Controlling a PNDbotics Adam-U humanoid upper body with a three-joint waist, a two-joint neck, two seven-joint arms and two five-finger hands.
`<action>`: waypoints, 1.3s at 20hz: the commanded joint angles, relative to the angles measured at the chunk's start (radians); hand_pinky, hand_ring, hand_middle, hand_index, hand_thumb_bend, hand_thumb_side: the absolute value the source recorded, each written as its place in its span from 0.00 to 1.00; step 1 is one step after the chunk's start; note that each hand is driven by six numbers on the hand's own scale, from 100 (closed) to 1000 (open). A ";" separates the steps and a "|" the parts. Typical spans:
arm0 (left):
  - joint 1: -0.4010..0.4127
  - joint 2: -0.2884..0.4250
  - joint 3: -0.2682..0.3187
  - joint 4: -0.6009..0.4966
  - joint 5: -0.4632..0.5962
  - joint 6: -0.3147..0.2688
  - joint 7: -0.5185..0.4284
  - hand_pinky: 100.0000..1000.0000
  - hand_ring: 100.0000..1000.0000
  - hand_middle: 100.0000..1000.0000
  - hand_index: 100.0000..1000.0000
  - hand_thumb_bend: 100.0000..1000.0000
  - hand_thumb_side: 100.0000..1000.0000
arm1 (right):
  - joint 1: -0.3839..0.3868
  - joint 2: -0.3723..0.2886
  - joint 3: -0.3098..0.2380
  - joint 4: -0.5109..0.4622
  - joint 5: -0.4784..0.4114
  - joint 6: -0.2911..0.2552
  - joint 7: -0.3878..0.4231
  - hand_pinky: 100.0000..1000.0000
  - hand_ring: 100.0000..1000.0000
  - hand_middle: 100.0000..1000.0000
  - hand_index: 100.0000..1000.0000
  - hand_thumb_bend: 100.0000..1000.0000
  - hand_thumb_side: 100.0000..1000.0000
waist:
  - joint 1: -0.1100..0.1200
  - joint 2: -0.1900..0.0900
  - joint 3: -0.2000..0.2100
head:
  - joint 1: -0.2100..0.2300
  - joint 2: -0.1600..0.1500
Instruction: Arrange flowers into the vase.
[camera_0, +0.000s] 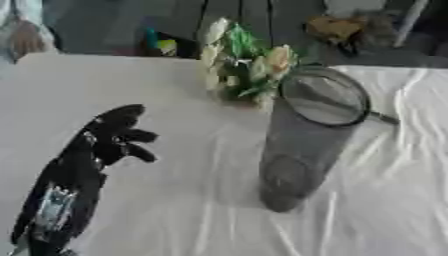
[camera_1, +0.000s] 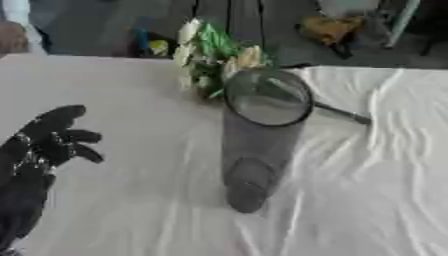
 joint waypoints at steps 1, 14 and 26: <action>-0.014 -0.002 -0.007 -0.013 0.005 0.003 -0.004 0.56 0.71 0.84 0.84 0.09 1.00 | -0.019 -0.048 -0.004 0.044 0.018 -0.025 0.015 0.84 0.89 0.60 0.81 0.00 1.00 | -0.016 0.001 0.004 | -0.014 -0.020; -0.024 -0.003 -0.014 -0.013 0.011 0.011 -0.014 0.56 0.71 0.84 0.84 0.09 1.00 | -0.039 -0.051 0.010 0.146 0.074 -0.081 0.056 0.84 0.88 0.59 0.82 0.00 1.00 | -0.027 0.009 0.019 | -0.056 -0.044; -0.033 -0.006 -0.023 -0.013 0.001 0.013 -0.027 0.56 0.71 0.84 0.84 0.09 1.00 | -0.067 -0.038 0.035 0.239 0.176 -0.114 0.075 0.83 0.89 0.63 0.84 0.00 1.00 | -0.038 0.033 0.046 | -0.114 -0.083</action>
